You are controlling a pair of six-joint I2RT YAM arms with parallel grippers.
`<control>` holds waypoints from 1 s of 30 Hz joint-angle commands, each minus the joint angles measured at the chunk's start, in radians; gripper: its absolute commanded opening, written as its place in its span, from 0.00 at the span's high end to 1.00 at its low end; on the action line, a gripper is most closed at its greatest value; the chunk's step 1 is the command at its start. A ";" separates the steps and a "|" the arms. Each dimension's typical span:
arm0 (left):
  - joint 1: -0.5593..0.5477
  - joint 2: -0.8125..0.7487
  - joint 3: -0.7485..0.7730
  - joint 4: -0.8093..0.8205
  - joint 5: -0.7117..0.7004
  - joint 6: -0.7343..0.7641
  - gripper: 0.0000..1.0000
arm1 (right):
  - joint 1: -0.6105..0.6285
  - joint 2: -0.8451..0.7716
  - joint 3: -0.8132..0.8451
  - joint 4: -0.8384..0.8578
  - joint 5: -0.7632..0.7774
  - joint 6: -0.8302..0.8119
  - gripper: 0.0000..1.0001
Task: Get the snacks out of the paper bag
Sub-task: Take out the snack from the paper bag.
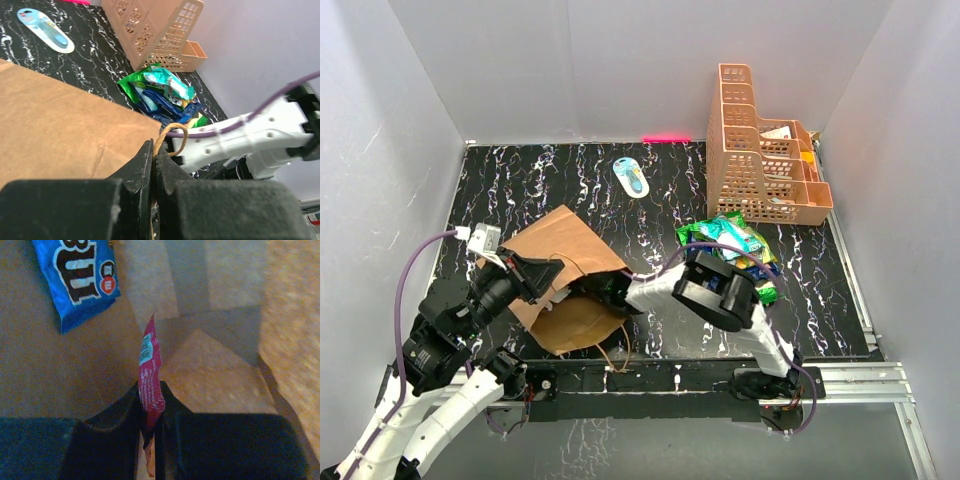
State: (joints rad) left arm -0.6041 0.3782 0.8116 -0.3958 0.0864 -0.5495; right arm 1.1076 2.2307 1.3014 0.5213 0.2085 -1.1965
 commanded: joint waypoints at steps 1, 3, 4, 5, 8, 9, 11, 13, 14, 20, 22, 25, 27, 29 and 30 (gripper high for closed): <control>0.001 -0.014 0.001 -0.010 -0.084 -0.007 1.00 | 0.012 -0.220 -0.118 0.047 -0.091 0.111 0.92; 0.001 -0.016 -0.002 -0.009 -0.095 -0.010 1.00 | 0.012 -0.291 -0.185 0.034 -0.168 0.156 0.92; 0.001 -0.015 -0.002 -0.009 -0.098 -0.012 1.00 | 0.012 -0.321 -0.217 0.034 -0.202 0.177 0.92; 0.001 -0.014 -0.002 -0.008 -0.099 -0.012 1.00 | 0.013 -0.349 -0.243 0.034 -0.225 0.196 0.92; 0.000 -0.012 -0.004 -0.004 -0.104 -0.017 1.00 | 0.018 -0.414 -0.305 0.034 -0.266 0.239 0.92; 0.000 -0.010 -0.004 -0.002 -0.105 -0.019 1.00 | 0.021 -0.433 -0.327 0.034 -0.277 0.250 0.92; 0.001 -0.010 -0.003 0.001 -0.104 -0.020 1.00 | 0.026 -0.471 -0.348 0.020 -0.299 0.273 0.92; 0.001 -0.007 0.000 0.002 -0.106 -0.019 1.00 | 0.028 -0.512 -0.371 -0.001 -0.336 0.291 0.92; 0.001 -0.005 0.003 0.002 -0.108 -0.017 1.00 | 0.030 -0.531 -0.383 -0.012 -0.352 0.299 0.92; 0.001 0.005 0.017 -0.011 -0.124 -0.006 1.00 | 0.032 -0.671 -0.445 -0.134 -0.421 0.385 0.92; 0.001 0.007 0.011 -0.007 -0.129 -0.011 1.00 | 0.032 -0.734 -0.468 -0.175 -0.430 0.427 0.92; 0.001 0.019 0.005 -0.003 -0.132 -0.018 1.00 | 0.031 -0.849 -0.480 -0.265 -0.469 0.504 0.92; 0.001 0.026 0.000 -0.001 -0.142 -0.023 1.00 | 0.032 -0.928 -0.476 -0.380 -0.498 0.559 0.92; 0.001 0.033 -0.004 -0.003 -0.163 -0.032 1.00 | 0.032 -1.023 -0.482 -0.467 -0.513 0.621 0.92; 0.001 0.037 -0.004 -0.007 -0.172 -0.036 1.00 | 0.031 -1.085 -0.485 -0.510 -0.526 0.656 0.92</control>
State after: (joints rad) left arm -0.6041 0.3954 0.8097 -0.4084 -0.0410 -0.5720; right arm 1.1378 1.3193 0.8169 0.1776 -0.2470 -0.6979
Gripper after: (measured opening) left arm 0.011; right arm 0.142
